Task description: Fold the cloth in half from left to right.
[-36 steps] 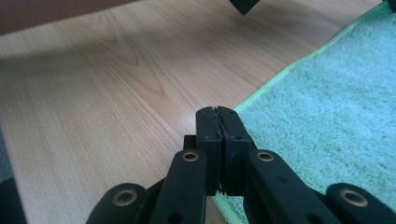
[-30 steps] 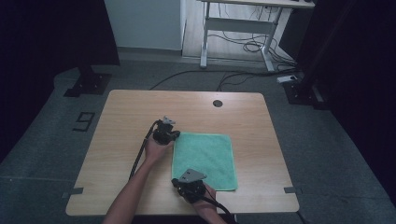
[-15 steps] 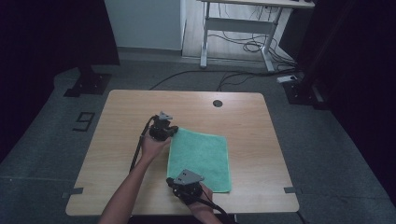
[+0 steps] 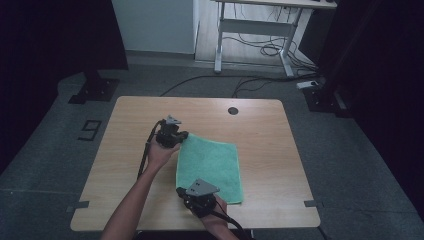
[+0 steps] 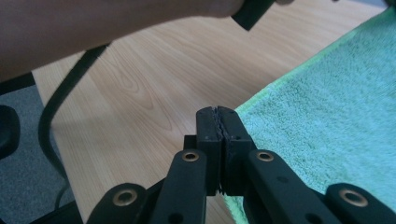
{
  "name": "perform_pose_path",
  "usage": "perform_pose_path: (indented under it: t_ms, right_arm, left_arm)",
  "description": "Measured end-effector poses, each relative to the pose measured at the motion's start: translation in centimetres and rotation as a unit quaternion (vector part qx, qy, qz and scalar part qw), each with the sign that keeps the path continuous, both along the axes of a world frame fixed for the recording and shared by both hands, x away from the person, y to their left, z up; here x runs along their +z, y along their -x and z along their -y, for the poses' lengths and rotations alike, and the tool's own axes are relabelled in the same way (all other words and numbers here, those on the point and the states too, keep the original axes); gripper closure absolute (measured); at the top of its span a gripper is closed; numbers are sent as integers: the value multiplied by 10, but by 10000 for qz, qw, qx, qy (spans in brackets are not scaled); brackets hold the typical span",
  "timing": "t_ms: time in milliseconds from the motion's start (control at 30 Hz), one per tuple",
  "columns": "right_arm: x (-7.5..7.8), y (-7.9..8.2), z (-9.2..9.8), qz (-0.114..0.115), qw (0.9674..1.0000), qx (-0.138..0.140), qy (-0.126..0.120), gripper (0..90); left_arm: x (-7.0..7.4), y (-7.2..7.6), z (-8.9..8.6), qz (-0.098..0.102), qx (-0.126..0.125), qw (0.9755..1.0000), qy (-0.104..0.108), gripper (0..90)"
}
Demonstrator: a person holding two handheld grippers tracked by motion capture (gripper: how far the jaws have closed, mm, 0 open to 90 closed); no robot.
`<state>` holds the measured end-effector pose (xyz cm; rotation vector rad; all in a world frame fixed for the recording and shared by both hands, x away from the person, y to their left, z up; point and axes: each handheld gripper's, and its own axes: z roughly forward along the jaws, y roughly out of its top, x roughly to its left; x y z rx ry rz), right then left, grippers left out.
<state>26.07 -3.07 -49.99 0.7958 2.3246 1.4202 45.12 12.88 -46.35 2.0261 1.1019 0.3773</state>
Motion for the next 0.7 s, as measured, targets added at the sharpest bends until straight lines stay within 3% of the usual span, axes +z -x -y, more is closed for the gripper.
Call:
perform_pose_path:
  t_ms: [200,400,700]
  right_arm:
    - [-4,-2,-4,-93,9999,34,72,879]
    - [2,-6,-12,-50,10000,73,10,879]
    - [0,-4,-12,-61,10000,65,-24,880]
  left_arm:
    - [-1,2,0,-5,-10,10000,-28,889]
    - [10,-2,-6,4,26,10000,33,889]
    - [4,0,-6,-62,25,10000,20,889]
